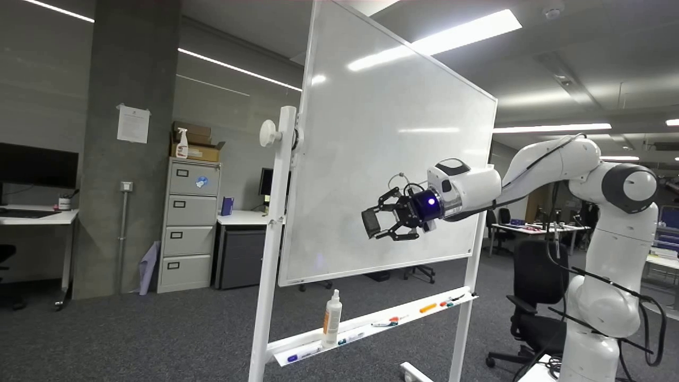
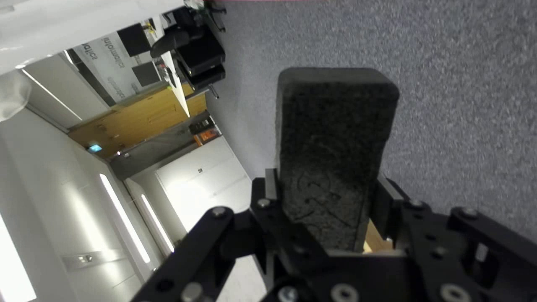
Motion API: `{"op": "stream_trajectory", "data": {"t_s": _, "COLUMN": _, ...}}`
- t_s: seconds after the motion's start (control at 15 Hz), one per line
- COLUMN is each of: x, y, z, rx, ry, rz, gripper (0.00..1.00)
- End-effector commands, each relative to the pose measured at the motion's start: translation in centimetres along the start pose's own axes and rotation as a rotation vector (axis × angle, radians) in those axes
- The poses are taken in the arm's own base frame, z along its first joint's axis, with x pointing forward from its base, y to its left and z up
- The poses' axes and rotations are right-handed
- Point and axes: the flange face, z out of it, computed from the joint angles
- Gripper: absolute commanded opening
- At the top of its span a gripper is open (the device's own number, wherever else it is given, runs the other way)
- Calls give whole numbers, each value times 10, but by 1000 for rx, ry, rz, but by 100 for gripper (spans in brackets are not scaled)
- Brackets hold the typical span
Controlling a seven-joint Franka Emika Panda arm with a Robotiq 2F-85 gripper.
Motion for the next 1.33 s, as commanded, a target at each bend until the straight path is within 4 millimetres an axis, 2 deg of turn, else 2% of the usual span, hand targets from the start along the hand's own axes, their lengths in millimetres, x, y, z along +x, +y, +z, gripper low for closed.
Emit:
{"op": "stream_trajectory", "data": {"t_s": 0.0, "x": 19, "y": -20, "z": 20, "rx": 54, "ry": 71, "rz": 153, "gripper": 30}}
{"op": "stream_trajectory", "data": {"t_s": 0.33, "x": 52, "y": -81, "z": 23, "rx": 178, "ry": 95, "rz": 447, "gripper": 30}}
{"op": "stream_trajectory", "data": {"t_s": 0.53, "x": 50, "y": -120, "z": 16, "rx": 253, "ry": 54, "rz": 610, "gripper": 30}}
{"op": "stream_trajectory", "data": {"t_s": 0.67, "x": 35, "y": -144, "z": 9, "rx": 290, "ry": -2, "rz": 715, "gripper": 30}}
{"op": "stream_trajectory", "data": {"t_s": 0.93, "x": -10, "y": -184, "z": -14, "rx": 329, "ry": -132, "rz": 917, "gripper": 30}}
{"op": "stream_trajectory", "data": {"t_s": 1.27, "x": -80, "y": -229, "z": -61, "rx": 331, "ry": -297, "rz": 1192, "gripper": 30}}
